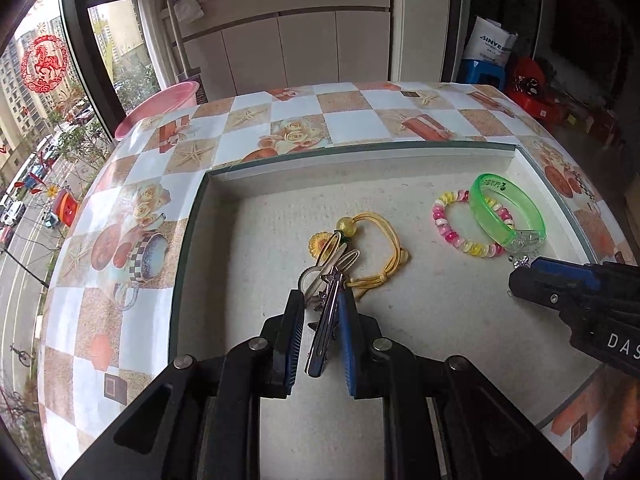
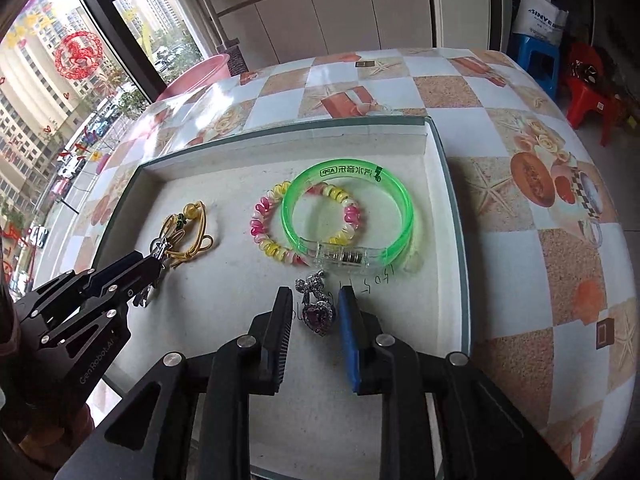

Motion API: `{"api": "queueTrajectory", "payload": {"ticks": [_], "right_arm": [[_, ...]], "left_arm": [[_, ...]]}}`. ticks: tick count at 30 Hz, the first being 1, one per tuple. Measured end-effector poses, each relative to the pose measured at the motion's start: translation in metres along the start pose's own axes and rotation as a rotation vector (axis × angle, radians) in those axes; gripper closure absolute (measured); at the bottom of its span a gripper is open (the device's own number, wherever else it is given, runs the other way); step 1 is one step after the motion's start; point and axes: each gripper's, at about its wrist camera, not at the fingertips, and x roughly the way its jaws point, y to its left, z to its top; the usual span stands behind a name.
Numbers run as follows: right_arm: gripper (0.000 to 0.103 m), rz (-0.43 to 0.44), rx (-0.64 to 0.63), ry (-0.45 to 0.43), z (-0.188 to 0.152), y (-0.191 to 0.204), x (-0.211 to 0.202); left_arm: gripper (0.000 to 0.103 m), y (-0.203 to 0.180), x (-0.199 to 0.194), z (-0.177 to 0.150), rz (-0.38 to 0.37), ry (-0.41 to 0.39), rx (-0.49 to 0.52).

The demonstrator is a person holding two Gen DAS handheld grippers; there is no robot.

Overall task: Organize jewelry
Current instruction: 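Carry the barrette with left tool while right tool carries the earrings into the tray, then open left tool releasing the barrette while right tool releases the earrings, then withdraw both tools from the tray toward the remaining jewelry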

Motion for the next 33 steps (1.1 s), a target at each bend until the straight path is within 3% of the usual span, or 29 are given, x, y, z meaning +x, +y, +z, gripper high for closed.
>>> {"api": "queueTrajectory", "payload": {"ticks": [1,3,9,13,16,21,22,24,25,31,33], "right_arm": [[0.059,0.008,0.007,0.000,0.000,0.000,-0.001],[0.056,0.013,0.006,-0.002,0.000,0.002,-0.003],[0.056,0.055,0.046,-0.020,0.001,0.000,-0.016],[0.040,0.096,0.078,-0.056,0.001,-0.001,-0.033],[0.037,0.105,0.075,-0.076,-0.002,0.002,-0.046],[0.022,0.115,0.096,-0.109,-0.007,0.002,-0.063],[0.022,0.117,0.102,-0.112,-0.007,0.001,-0.064],[0.022,0.114,0.114,-0.117,-0.008,-0.001,-0.068],[0.022,0.114,0.118,-0.119,-0.008,-0.002,-0.069],[0.021,0.107,0.131,-0.123,-0.010,-0.008,-0.078],[0.016,0.115,0.142,-0.121,-0.012,-0.010,-0.081]], "left_arm": [[0.073,-0.001,0.000,0.001,0.004,0.000,-0.001],[0.073,-0.001,-0.003,0.001,0.013,-0.006,0.001],[0.073,0.003,-0.016,0.002,0.011,-0.026,-0.017],[0.073,0.005,-0.029,0.001,0.018,-0.041,-0.032],[0.073,0.005,-0.039,0.000,0.022,-0.049,-0.037],[0.071,0.004,-0.048,0.002,0.016,-0.060,-0.033],[0.044,0.004,-0.049,0.003,0.015,-0.062,-0.036],[0.000,0.007,-0.056,0.003,0.022,-0.096,-0.062],[0.000,0.007,-0.061,0.003,0.020,-0.125,-0.068],[0.000,0.006,-0.070,0.003,0.008,-0.124,-0.052],[0.000,0.006,-0.076,-0.002,0.011,-0.133,-0.048]]}}
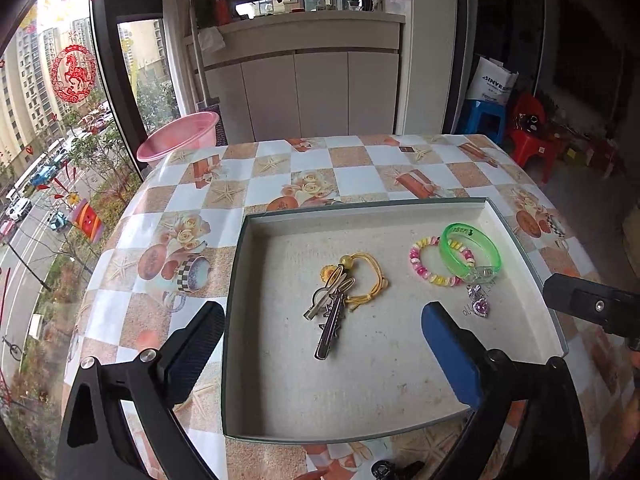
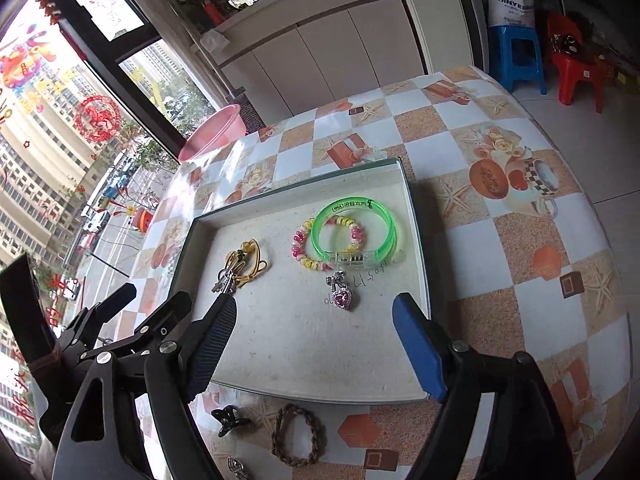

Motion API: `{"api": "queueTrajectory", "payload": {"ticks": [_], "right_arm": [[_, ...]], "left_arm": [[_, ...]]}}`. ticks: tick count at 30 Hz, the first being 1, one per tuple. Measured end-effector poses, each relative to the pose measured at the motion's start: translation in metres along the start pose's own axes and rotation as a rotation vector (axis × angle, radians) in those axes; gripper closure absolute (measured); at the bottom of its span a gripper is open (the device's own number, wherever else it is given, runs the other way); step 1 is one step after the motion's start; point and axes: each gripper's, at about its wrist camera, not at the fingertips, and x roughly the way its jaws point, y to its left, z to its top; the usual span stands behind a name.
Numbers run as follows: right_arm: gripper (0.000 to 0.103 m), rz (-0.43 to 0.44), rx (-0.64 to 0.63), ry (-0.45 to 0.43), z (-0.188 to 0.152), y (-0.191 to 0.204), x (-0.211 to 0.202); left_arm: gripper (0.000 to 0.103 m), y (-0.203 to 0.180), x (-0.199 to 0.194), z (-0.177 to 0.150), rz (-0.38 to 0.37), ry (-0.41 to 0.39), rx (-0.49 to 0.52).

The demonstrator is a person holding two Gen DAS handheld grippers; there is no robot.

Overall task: Organize jewelry
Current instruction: 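Withdraw both tools from the tray toward the remaining jewelry, then grasp the brown coil hair tie with left tool while right tool grasps the braided brown bracelet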

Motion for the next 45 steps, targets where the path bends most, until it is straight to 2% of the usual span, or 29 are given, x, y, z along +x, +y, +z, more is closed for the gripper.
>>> {"api": "queueTrajectory", "payload": {"ticks": [1,2,9,18,24,35,39,45], "right_arm": [[0.011,0.003,0.004,0.000,-0.002,-0.001,-0.002],[0.000,0.007,0.006,-0.004,-0.003,-0.001,-0.004],[0.000,0.029,0.019,-0.075,-0.019,0.001,-0.032],[0.000,0.036,0.021,-0.013,-0.057,0.002,-0.062],[0.000,0.037,0.002,0.031,-0.092,0.004,-0.066],[0.000,-0.101,-0.107,0.101,-0.136,0.009,-0.051],[0.000,-0.144,-0.142,0.112,-0.143,0.012,-0.043],[0.001,-0.154,-0.153,0.130,-0.141,0.017,-0.026]], "left_arm": [[0.000,0.000,-0.003,-0.002,-0.001,-0.002,0.003],[0.000,0.001,-0.006,-0.004,-0.005,-0.001,0.008],[0.000,0.011,-0.041,-0.027,-0.044,-0.001,0.020],[0.000,0.037,-0.088,-0.088,-0.054,0.003,-0.018],[0.000,0.037,-0.103,-0.130,-0.111,0.043,-0.003],[0.000,0.021,-0.106,-0.185,-0.154,0.106,-0.011],[0.000,0.007,-0.107,-0.193,-0.155,0.105,0.026],[0.000,-0.007,-0.102,-0.193,-0.155,0.106,0.039]]}}
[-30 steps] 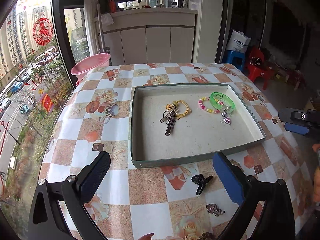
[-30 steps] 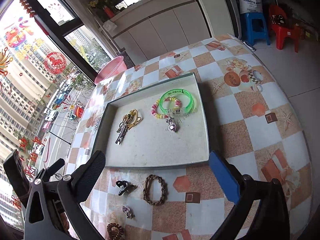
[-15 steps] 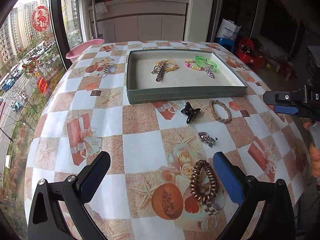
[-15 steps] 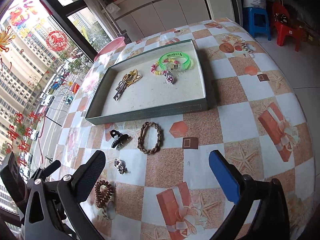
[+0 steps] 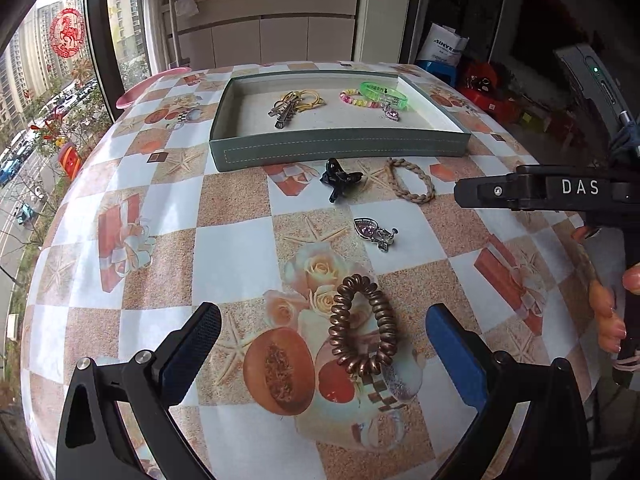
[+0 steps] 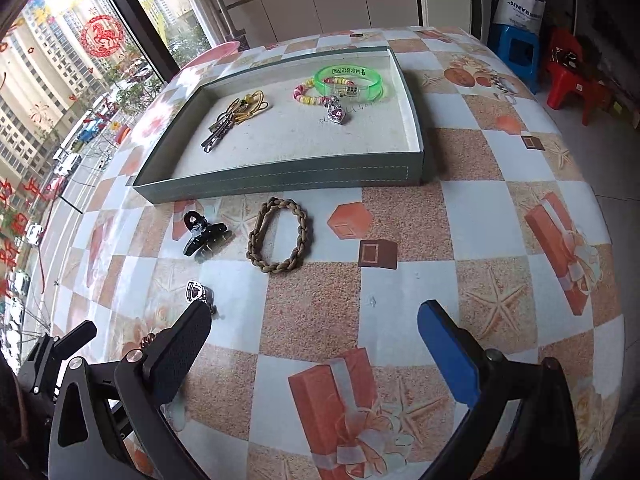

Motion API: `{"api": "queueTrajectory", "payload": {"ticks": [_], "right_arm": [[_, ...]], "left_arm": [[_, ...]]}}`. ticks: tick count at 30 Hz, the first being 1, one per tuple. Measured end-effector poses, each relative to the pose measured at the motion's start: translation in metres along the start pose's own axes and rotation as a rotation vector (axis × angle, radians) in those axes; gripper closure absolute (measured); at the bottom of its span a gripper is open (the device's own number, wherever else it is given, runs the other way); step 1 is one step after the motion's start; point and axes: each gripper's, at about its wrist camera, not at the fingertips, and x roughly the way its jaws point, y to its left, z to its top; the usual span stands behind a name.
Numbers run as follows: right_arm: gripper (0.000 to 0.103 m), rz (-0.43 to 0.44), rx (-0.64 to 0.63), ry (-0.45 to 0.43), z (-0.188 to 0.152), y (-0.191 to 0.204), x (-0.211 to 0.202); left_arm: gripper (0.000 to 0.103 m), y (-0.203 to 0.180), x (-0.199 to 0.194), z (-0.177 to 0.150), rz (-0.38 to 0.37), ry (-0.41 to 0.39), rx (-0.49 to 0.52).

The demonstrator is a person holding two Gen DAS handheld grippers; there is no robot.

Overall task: Organize jewelry
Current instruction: 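Grasp the brown coil hair tie with left tool while right tool grasps the braided brown bracelet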

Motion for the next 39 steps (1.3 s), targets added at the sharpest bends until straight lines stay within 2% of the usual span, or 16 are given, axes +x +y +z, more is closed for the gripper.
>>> {"api": "queueTrajectory", "payload": {"ticks": [6,10,11,12,17,19,20,22,23,24,27,29,31,32,33,39], "right_arm": [[0.006,-0.028,-0.050,0.008,0.008,0.016,0.019],[0.029,-0.068,-0.033,0.001,0.016,0.015,0.030],[0.034,-0.075,-0.022,0.007,0.018,0.013,0.034],[0.036,-0.079,-0.012,0.016,0.020,0.012,0.038],[0.038,-0.132,-0.096,0.006,0.024,0.026,0.046],[0.039,-0.168,-0.144,0.008,0.023,0.034,0.050],[0.039,-0.177,-0.163,0.005,0.022,0.037,0.050],[0.040,-0.170,-0.173,0.003,0.021,0.040,0.050],[0.043,-0.170,-0.180,0.004,0.021,0.042,0.050],[0.046,-0.165,-0.185,0.005,0.020,0.043,0.049],[0.062,-0.152,-0.205,0.012,0.018,0.048,0.047],[0.075,-0.143,-0.214,0.018,0.017,0.051,0.046],[0.083,-0.136,-0.222,0.021,0.016,0.052,0.046],[0.094,-0.130,-0.220,0.020,0.015,0.052,0.045],[0.096,-0.125,-0.213,0.020,0.014,0.050,0.044],[0.096,-0.049,-0.119,-0.005,0.008,0.028,0.027]], "left_arm": [[0.005,-0.007,0.009,0.000,0.014,0.017,0.006],[0.005,-0.006,0.011,-0.002,0.012,0.020,-0.008],[0.007,-0.007,0.011,-0.002,0.012,0.022,-0.006],[0.014,-0.007,0.012,-0.003,0.012,0.028,-0.002],[0.016,-0.011,0.020,-0.008,0.015,0.059,0.002],[0.024,-0.014,0.020,-0.010,0.032,0.055,0.013],[0.025,-0.015,0.020,-0.011,0.031,0.053,0.020],[0.029,-0.015,0.019,-0.011,0.021,0.056,0.020],[0.033,-0.016,0.018,-0.011,0.021,0.054,0.024],[0.039,-0.016,0.017,-0.011,0.019,0.053,0.028],[0.055,-0.017,0.016,-0.011,0.012,0.052,0.035],[0.055,-0.017,0.016,-0.010,0.013,0.052,0.039],[0.064,-0.016,0.015,-0.010,-0.003,0.048,0.035],[0.066,-0.015,0.015,-0.010,-0.017,0.047,0.025],[0.069,-0.012,0.014,-0.010,-0.034,0.048,0.011],[0.069,0.002,0.009,-0.008,-0.068,0.041,-0.049]]}}
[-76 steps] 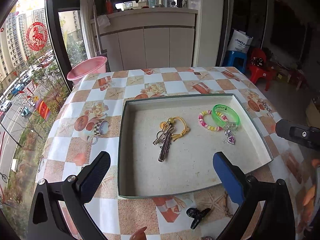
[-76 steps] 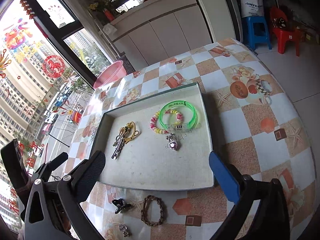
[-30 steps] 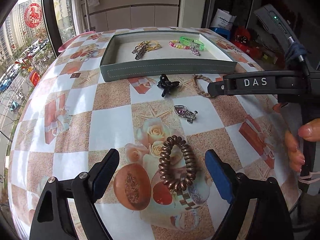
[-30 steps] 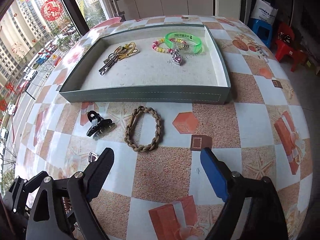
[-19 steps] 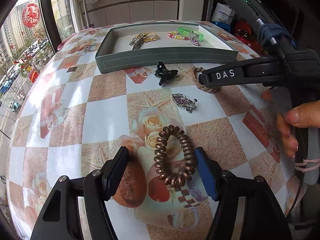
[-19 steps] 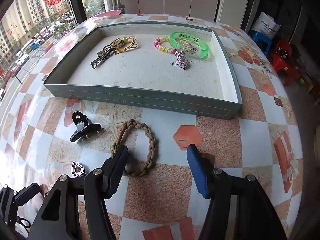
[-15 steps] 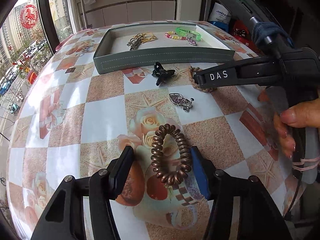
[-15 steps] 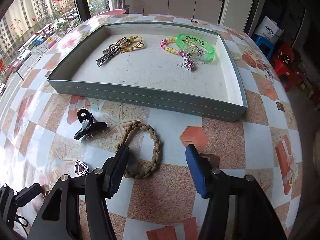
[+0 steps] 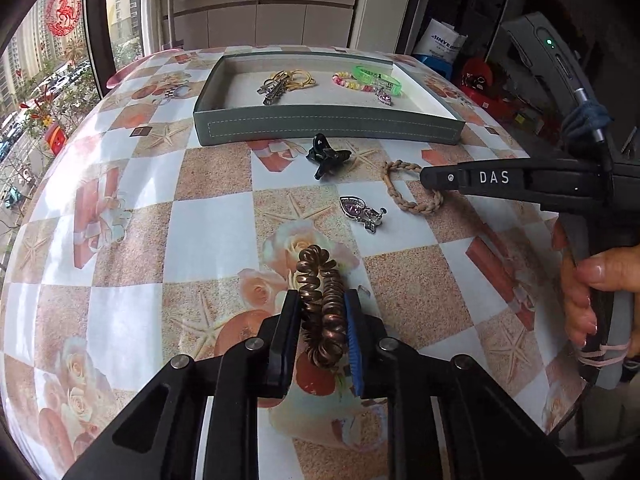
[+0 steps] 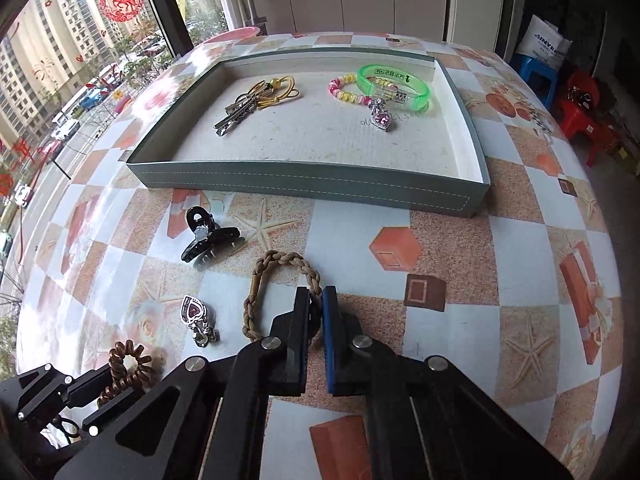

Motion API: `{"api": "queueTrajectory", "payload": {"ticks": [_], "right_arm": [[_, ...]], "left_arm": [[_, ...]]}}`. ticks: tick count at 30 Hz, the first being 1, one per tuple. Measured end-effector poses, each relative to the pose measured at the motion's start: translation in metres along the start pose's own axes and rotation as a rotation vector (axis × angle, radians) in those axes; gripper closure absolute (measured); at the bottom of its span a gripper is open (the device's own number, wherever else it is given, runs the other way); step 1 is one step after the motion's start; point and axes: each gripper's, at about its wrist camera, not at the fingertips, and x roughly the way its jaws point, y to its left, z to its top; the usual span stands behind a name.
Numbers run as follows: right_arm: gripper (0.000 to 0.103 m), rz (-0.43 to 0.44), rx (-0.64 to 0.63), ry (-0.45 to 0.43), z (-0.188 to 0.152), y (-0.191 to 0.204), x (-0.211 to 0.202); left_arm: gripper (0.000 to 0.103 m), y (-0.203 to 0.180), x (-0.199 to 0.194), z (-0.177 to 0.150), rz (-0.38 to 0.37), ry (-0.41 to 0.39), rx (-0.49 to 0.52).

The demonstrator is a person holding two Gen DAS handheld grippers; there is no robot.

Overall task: Organize jewelry
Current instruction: 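Grasp the brown coil hair tie with left tool while right tool grasps the braided brown bracelet, then carry the coil hair tie with left tool while right tool carries the braided bracelet into the tray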

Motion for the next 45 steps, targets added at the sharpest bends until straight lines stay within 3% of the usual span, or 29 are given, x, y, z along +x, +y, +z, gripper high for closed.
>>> {"api": "queueTrajectory", "payload": {"ticks": [11,25,36,45], "right_arm": [[0.096,0.065,0.080,-0.051,-0.004,-0.031,-0.040],[0.096,0.141,0.134,-0.127,0.039,-0.045,-0.074],[0.096,0.171,0.173,-0.086,0.098,-0.049,-0.034],[0.096,0.197,0.213,0.000,0.122,-0.049,0.030]], "left_arm": [[0.069,0.019,-0.028,0.028,-0.033,-0.060,-0.027],[0.069,0.034,-0.044,0.100,-0.023,-0.143,-0.024],[0.069,0.036,0.004,0.175,-0.011,-0.123,-0.030],[0.069,0.035,0.071,0.201,0.044,-0.048,-0.012]]}}
